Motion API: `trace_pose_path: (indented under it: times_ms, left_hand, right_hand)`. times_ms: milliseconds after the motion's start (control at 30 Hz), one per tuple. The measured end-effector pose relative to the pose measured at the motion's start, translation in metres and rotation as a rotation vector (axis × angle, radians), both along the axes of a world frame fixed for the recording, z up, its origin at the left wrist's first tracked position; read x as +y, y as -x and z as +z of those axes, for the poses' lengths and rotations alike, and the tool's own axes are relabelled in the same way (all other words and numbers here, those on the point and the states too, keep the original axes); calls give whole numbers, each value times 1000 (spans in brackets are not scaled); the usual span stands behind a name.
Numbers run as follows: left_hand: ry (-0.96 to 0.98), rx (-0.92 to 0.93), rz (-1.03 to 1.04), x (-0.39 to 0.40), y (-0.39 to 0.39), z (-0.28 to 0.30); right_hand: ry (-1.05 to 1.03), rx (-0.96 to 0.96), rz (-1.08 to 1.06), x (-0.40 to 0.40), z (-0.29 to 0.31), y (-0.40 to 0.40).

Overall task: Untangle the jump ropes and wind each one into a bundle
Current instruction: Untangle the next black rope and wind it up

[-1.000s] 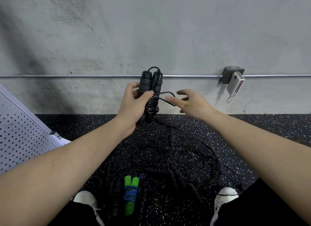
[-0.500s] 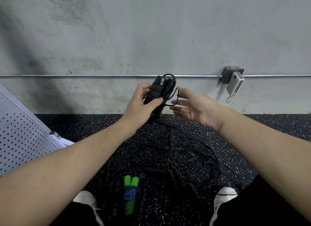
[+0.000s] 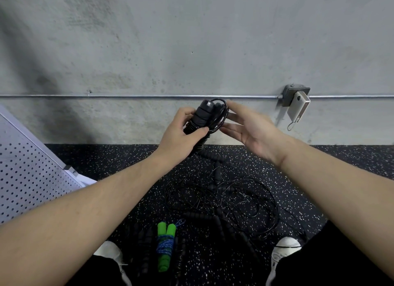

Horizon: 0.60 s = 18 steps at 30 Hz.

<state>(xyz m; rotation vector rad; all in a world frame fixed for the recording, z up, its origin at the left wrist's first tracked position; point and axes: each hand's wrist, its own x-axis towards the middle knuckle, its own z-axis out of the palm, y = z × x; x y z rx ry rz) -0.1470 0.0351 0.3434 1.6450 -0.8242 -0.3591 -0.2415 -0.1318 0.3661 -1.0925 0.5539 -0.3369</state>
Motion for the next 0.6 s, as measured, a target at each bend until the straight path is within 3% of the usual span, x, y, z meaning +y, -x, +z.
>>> trace_pose_path:
  times_ms: [167,333,433,600]
  left_hand:
    - [-31,10,-6,-1,1,-6]
    - [43,260,61,-4,4,1]
    - [106,400,103,-4,3,6]
    - [127,481,208,-5,1,5]
  right_hand:
    - [-16,-16,-113,0,-6,-1]
    - [81,-29,-224,3,-3,-4]
    - [246,-28,-201,7,-1,-5]
    - [711,37,-112,20,-1,-3]
